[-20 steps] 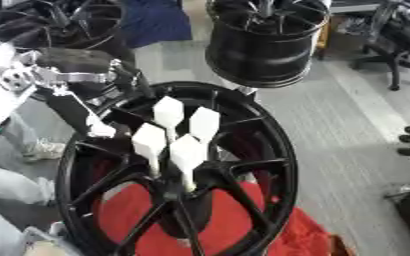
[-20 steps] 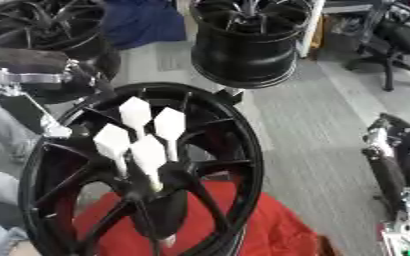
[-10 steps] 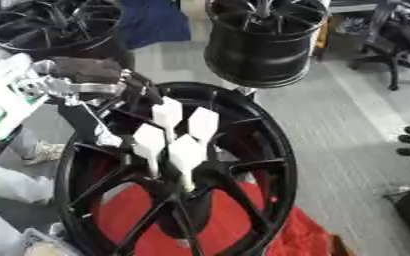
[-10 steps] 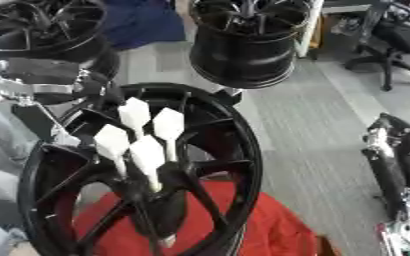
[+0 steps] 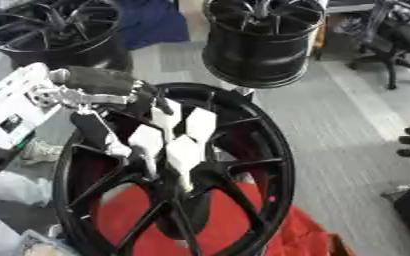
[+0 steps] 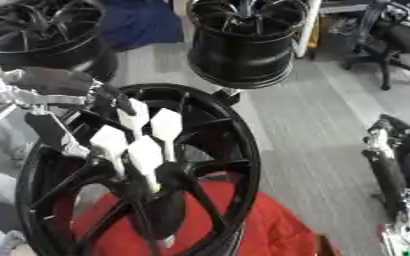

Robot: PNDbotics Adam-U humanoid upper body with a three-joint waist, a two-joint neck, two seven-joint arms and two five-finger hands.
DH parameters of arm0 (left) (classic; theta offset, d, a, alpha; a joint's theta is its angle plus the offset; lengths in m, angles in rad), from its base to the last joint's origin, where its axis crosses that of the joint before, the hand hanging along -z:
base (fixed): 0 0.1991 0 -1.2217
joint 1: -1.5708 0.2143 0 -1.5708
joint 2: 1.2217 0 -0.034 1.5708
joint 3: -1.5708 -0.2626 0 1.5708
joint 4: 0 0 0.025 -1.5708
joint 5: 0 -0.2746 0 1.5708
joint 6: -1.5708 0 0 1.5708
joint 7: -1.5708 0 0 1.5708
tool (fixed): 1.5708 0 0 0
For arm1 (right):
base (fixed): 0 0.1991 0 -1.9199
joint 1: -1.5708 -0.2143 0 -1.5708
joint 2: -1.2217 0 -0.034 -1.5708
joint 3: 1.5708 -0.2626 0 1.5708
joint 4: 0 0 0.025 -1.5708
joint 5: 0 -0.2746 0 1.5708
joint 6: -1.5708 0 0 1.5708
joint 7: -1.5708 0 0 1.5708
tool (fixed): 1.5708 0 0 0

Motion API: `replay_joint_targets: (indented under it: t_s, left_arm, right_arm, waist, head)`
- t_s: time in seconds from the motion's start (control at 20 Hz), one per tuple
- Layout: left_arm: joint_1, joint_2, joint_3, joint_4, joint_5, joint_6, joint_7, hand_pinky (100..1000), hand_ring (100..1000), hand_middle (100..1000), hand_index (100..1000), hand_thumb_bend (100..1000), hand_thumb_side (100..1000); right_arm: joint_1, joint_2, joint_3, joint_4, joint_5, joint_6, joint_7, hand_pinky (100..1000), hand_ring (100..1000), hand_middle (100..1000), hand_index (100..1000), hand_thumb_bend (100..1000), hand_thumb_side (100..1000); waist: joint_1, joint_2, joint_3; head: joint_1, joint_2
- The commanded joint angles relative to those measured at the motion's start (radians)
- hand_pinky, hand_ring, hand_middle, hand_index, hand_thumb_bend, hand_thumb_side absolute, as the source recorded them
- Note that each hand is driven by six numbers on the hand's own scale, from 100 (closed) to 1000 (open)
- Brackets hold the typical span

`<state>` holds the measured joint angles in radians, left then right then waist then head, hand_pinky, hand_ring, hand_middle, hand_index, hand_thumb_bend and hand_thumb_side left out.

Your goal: Pull the pin out of the wheel hub.

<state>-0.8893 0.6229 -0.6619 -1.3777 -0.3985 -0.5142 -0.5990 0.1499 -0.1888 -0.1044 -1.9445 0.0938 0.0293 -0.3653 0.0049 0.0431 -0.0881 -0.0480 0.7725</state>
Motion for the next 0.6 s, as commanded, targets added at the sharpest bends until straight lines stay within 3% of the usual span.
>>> replay_joint_targets:
  t_s: [0.05,0.6]
  left_arm:
    - [-0.015,0.012,-0.005,0.013,-0.028,-0.322,-0.308,524,532,770,906,378,505]
    - [0.001,0.045,0.006,-0.023,-0.037,-0.340,-0.308,571,582,710,879,331,454]
  right_arm:
    - [-0.006,-0.009,-0.002,-0.010,-0.003,-0.006,0.000,563,643,599,787,100,626]
    - [-0.006,-0.010,-0.003,-0.009,-0.002,-0.005,0.000,562,643,598,786,100,626]
  waist:
    - [-0.001,-0.008,-0.002]
    - [-0.001,-0.009,0.003]
  head:
    - [0.000,-0.003]
    - [-0.006,-0.003]
